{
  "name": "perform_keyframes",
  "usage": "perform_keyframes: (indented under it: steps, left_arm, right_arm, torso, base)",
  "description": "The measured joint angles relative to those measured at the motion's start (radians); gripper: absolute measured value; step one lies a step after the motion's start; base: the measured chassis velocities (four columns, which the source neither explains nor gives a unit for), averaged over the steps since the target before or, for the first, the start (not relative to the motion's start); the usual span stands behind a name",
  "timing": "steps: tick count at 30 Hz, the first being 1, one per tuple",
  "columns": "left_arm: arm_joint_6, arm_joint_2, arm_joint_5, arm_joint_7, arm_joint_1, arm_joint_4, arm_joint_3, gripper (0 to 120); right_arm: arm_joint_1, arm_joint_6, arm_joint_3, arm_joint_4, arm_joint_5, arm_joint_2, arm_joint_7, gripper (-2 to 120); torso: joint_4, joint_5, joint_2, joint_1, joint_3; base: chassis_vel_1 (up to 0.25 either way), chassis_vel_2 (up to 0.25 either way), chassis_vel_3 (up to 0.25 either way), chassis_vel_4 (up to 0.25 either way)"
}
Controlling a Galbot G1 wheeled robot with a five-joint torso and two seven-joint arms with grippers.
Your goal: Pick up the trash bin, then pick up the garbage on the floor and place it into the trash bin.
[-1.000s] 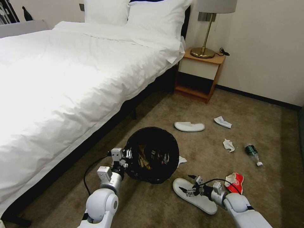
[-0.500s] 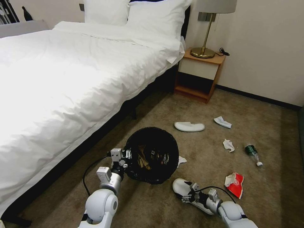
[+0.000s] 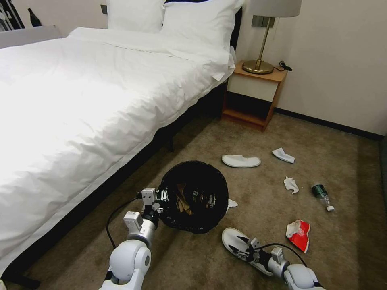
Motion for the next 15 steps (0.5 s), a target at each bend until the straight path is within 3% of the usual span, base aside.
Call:
perform_keyframes:
  steps: [4,6,10,12,15]
  left_arm:
    - [0.0,0.0,0.0,0.0,0.0,0.0,0.0,3]
    - [-0.001,0.0,-0.001,0.0,-0.001,-0.002,0.0,3]
    - [-0.001,0.001,-0.001,0.0,0.0,-0.004,0.0,3]
    - [-0.001,0.002,-0.003,0.0,0.0,-0.007,-0.002,3]
    - [-0.001,0.002,-0.004,0.0,0.0,-0.009,-0.003,3]
  right_arm:
    - [-0.003,0.001,0.001,0.005,0.001,-0.002,0.003,33]
    - [-0.005,0.002,0.001,0.009,0.002,0.0,0.008,20]
    - [-0.005,0.003,0.0,0.01,0.004,0.0,0.011,13]
    - [-0.006,0.003,-0.002,0.015,0.01,-0.003,0.013,0]
    - [-0.006,0.003,-0.002,0.02,0.016,-0.01,0.016,0]
  torso:
    - [0.0,0.0,0.0,0.0,0.0]
    - [0.0,0.0,0.0,0.0,0.0]
    - [0.0,0.0,0.0,0.0,0.0]
    - [0.0,0.0,0.0,0.0,0.0]
    - [0.0,0.0,0.0,0.0,0.0]
  base:
    - [0.0,0.0,0.0,0.0]
    - [0.0,0.0,0.0,0.0]
    - [0.0,0.0,0.0,0.0]
    - [0.0,0.0,0.0,0.0]
    - [0.0,0.0,0.0,0.0]
